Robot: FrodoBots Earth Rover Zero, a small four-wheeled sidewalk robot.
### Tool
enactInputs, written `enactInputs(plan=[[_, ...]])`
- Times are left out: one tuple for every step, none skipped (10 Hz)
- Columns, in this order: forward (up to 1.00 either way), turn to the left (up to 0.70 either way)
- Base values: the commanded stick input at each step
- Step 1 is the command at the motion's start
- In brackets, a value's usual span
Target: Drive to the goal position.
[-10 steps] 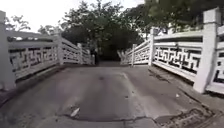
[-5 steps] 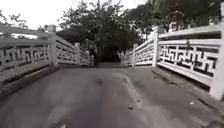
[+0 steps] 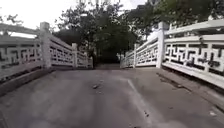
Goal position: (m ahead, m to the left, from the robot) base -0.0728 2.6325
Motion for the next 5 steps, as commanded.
enactInputs(plan=[[0.45,0.0],[0.45,0.0],[0.45,0.0],[0.45,0.0],[0.45,0.05]])
